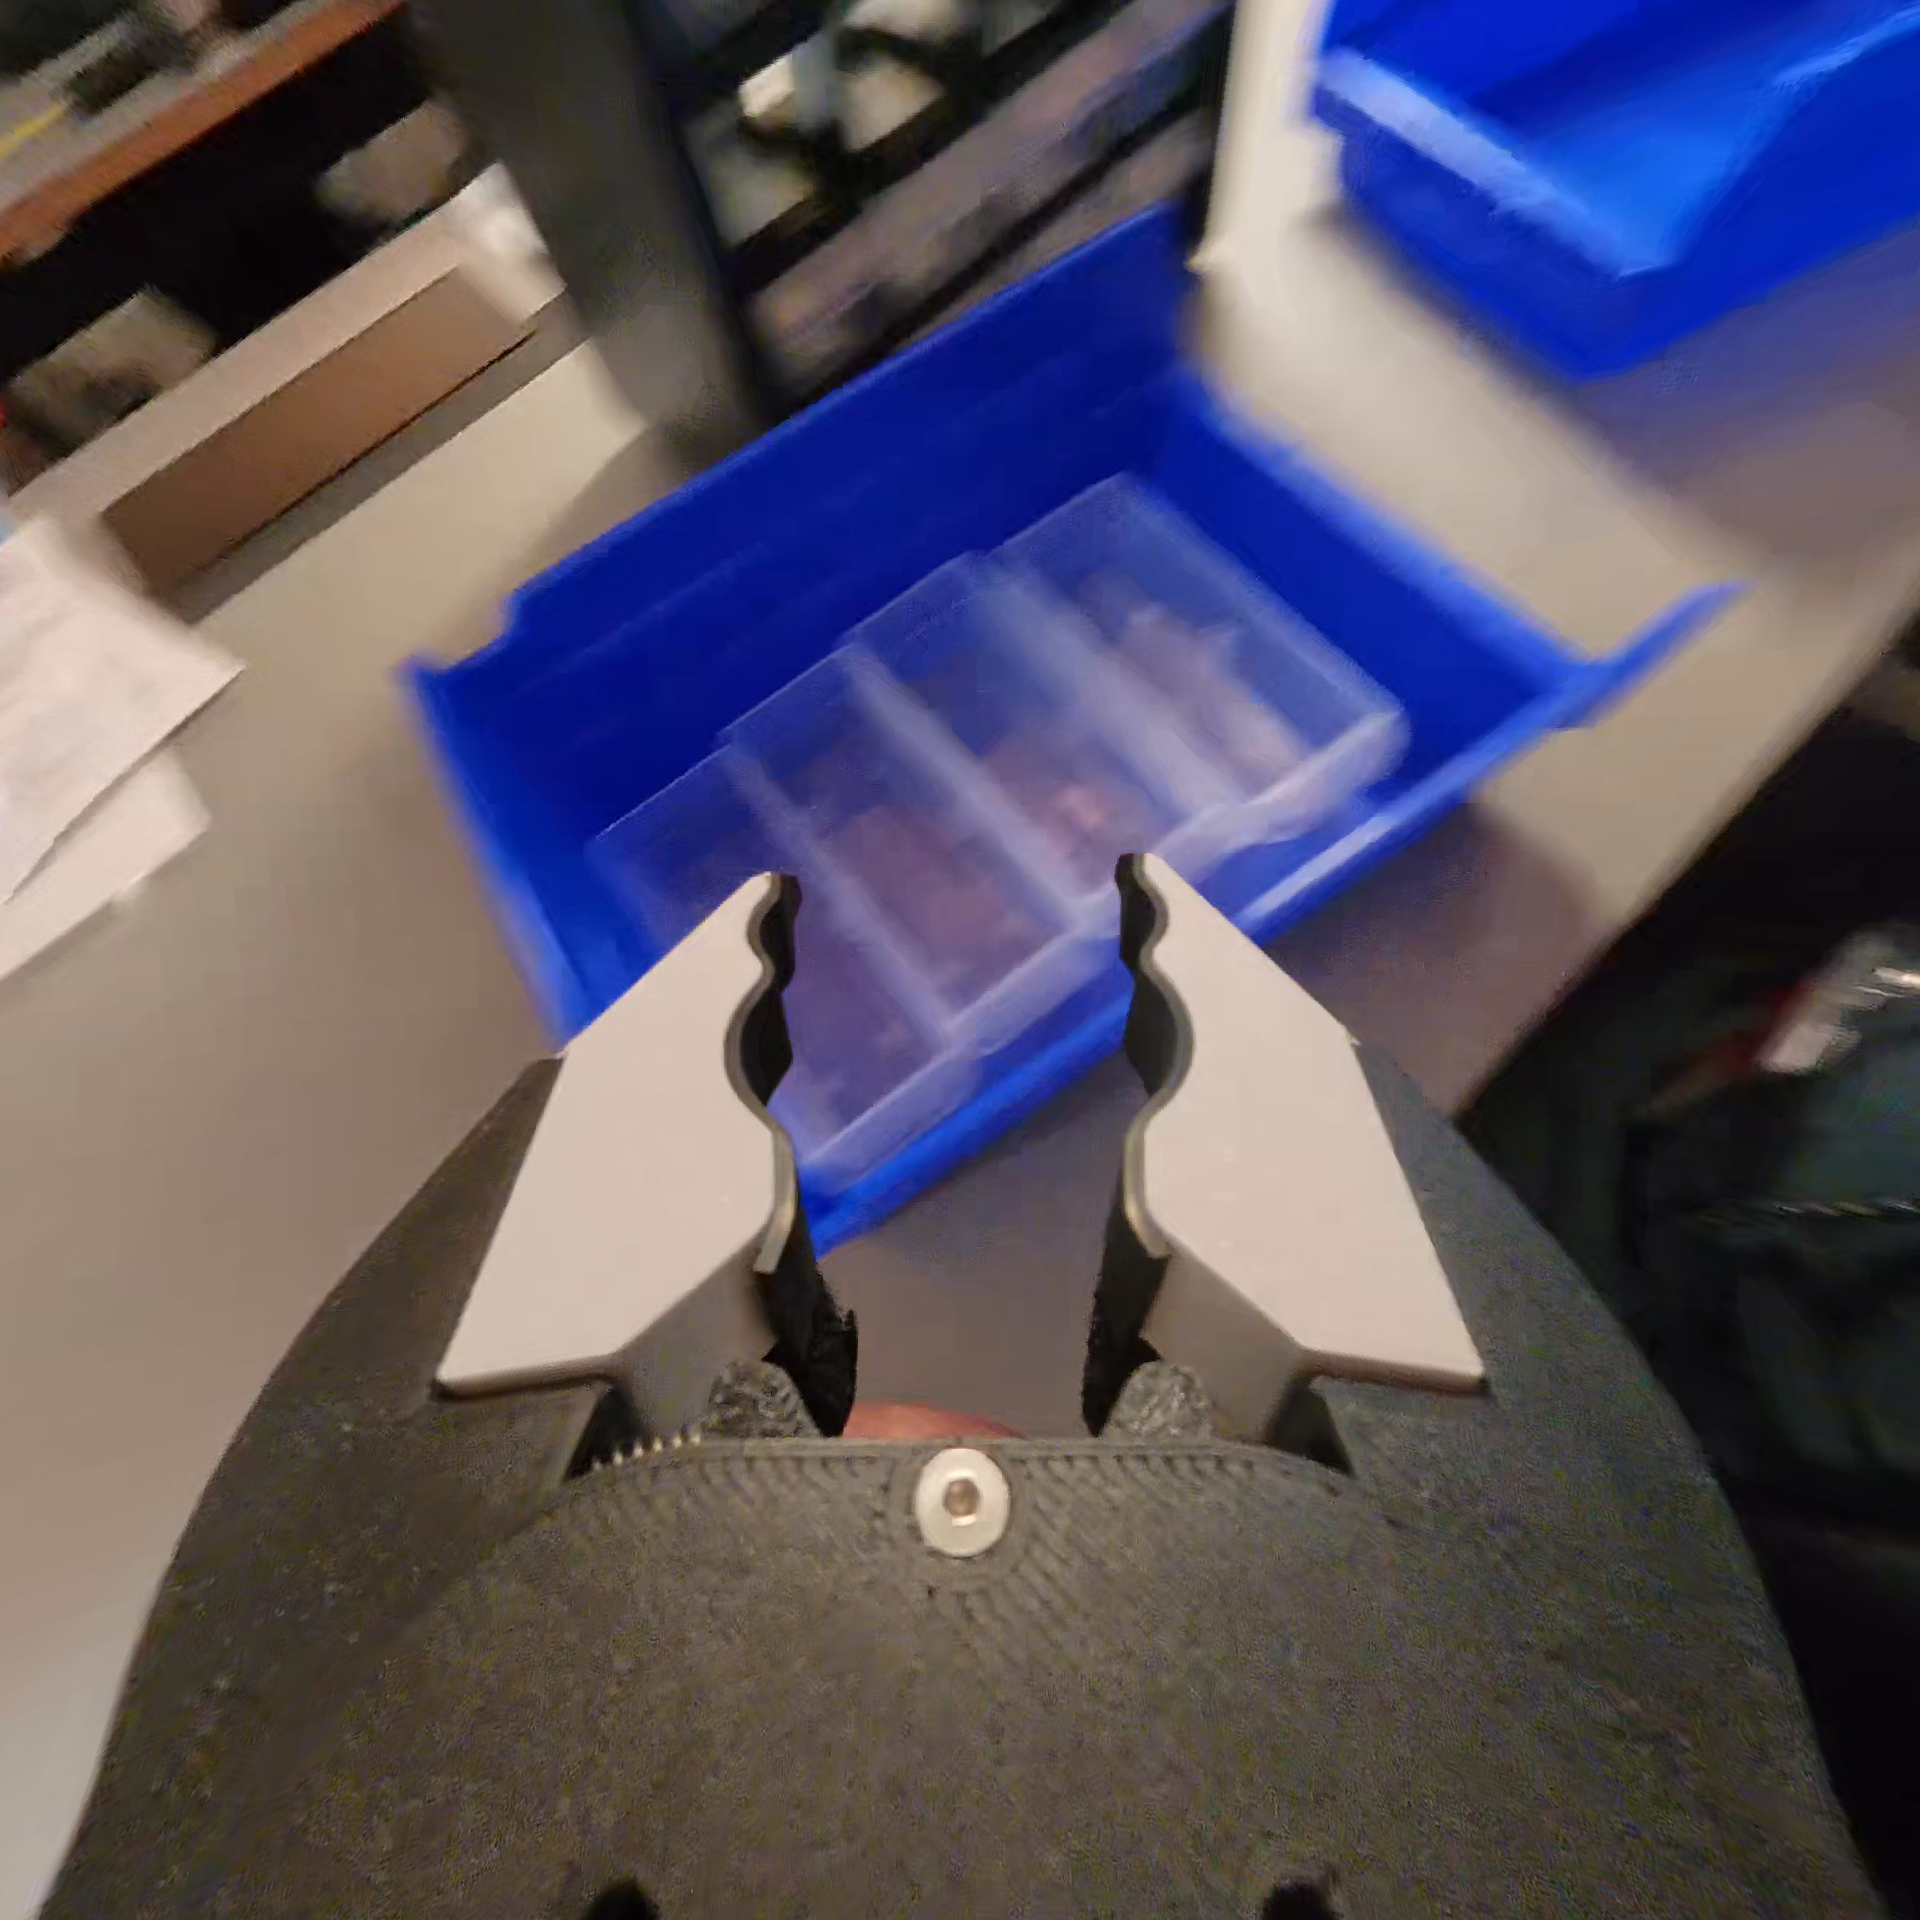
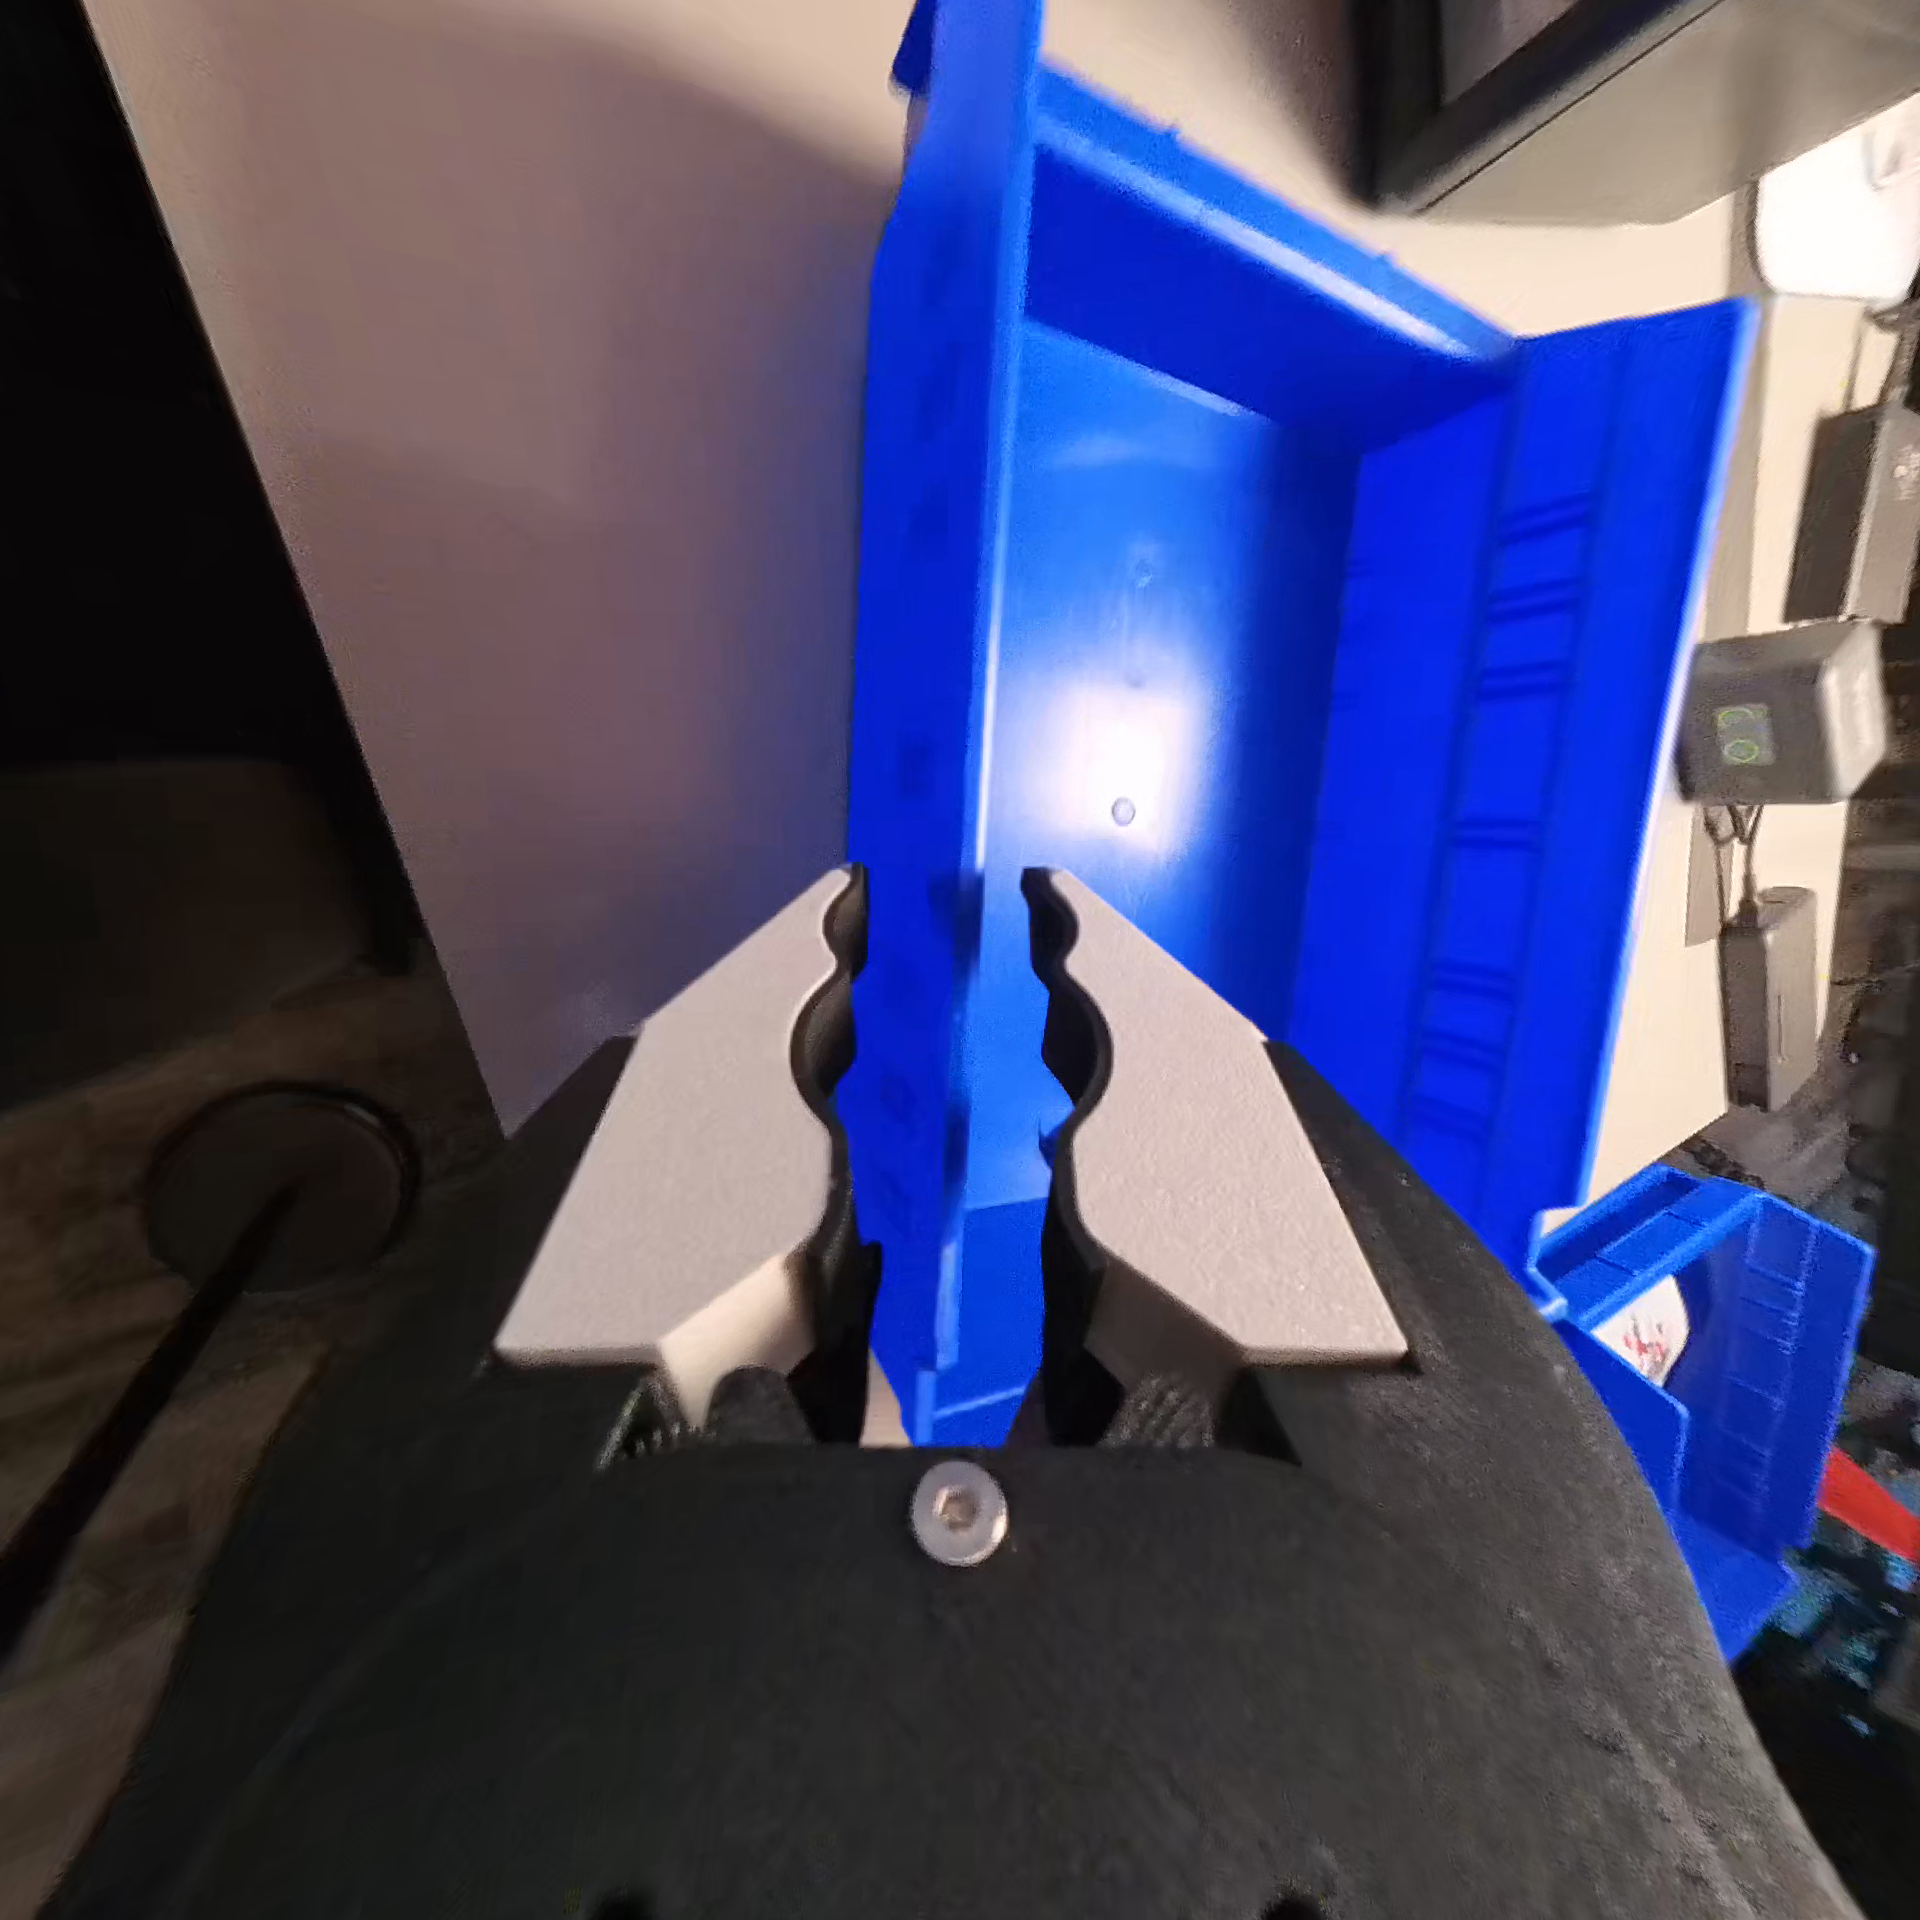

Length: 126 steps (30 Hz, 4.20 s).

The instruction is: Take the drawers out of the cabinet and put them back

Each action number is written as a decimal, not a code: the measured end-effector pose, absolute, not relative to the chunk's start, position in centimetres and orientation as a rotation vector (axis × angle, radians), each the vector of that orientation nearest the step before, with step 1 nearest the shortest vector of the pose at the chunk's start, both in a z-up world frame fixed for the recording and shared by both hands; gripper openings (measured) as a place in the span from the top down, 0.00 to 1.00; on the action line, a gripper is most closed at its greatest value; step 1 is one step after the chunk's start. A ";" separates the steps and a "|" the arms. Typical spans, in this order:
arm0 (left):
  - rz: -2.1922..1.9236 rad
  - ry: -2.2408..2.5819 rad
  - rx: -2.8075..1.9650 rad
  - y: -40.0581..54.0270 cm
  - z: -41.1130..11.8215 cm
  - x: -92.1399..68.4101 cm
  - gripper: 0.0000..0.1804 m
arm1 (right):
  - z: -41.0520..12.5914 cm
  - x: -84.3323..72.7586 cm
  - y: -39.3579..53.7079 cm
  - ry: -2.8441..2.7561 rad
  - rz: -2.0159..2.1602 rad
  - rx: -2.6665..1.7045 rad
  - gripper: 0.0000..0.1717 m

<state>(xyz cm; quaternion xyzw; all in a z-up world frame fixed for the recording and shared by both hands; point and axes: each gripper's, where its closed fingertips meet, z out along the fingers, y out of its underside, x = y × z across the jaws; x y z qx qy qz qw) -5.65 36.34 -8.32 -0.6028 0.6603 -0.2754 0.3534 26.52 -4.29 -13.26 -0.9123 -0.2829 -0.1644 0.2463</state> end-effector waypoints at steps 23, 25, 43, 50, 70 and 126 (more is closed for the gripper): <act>-0.559 2.094 -1.179 30.9 -11.1 -7.4 0.75 | -14.5 25.6 -0.5 -0.666 -0.593 -2.399 0.85; -0.657 1.935 -1.225 30.5 -9.3 -8.0 0.66 | -13.1 25.6 -0.5 -0.502 -0.593 -2.332 0.83; -0.739 0.876 -1.659 29.6 -11.5 -6.3 0.38 | -13.7 27.9 -13.3 0.851 -0.604 -1.880 0.78; -0.587 0.875 -1.665 31.3 -14.0 -5.8 0.45 | -14.5 33.3 -14.7 0.983 -0.689 -1.768 0.77; -0.461 0.724 -1.714 39.3 -14.8 -9.1 0.59 | -15.4 26.9 1.5 0.812 -0.570 -1.813 0.39; -0.666 0.746 -1.616 42.2 -10.6 -8.1 0.60 | -11.9 30.3 2.5 0.674 -0.754 -1.843 0.63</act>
